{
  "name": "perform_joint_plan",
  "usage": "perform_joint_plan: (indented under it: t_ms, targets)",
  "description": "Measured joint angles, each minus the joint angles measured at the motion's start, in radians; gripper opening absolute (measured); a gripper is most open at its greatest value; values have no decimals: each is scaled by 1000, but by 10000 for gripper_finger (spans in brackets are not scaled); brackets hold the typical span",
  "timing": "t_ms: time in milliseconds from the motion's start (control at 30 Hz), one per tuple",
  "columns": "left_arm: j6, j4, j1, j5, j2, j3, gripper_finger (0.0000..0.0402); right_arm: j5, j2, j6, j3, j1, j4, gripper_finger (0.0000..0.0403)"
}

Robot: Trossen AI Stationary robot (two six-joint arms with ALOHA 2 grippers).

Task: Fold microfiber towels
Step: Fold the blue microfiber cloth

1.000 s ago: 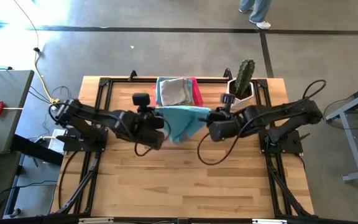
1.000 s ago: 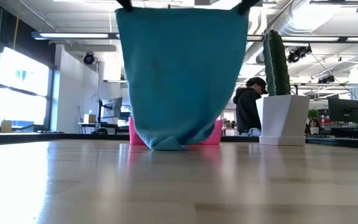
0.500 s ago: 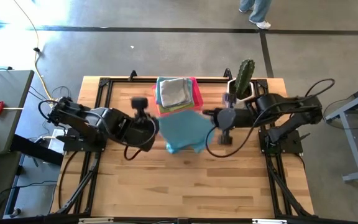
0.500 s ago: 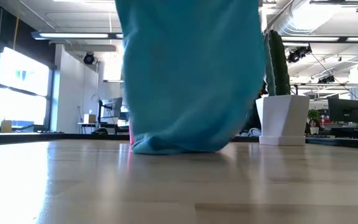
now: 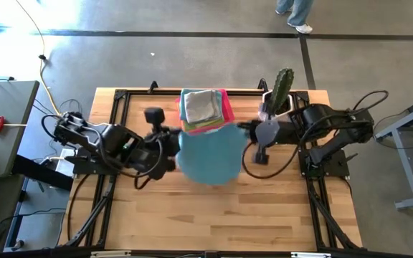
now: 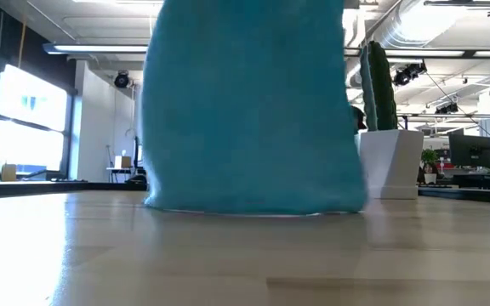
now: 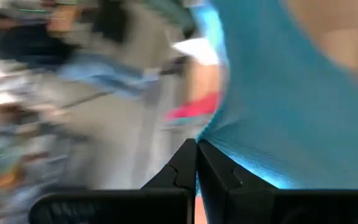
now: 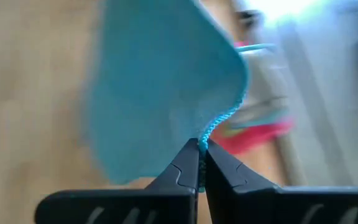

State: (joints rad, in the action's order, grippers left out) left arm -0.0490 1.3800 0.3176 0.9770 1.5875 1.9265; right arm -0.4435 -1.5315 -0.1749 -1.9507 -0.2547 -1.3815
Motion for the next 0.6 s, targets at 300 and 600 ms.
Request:
perform_joint_plan:
  t_ms: [300,600]
  targets:
    - [5,17,-12,-88,2,7,0,-75,-9,101,0,0,-83,0]
    - [211,5,-143,184,12,8,0,-425,-10,340,0,56,-89,0]
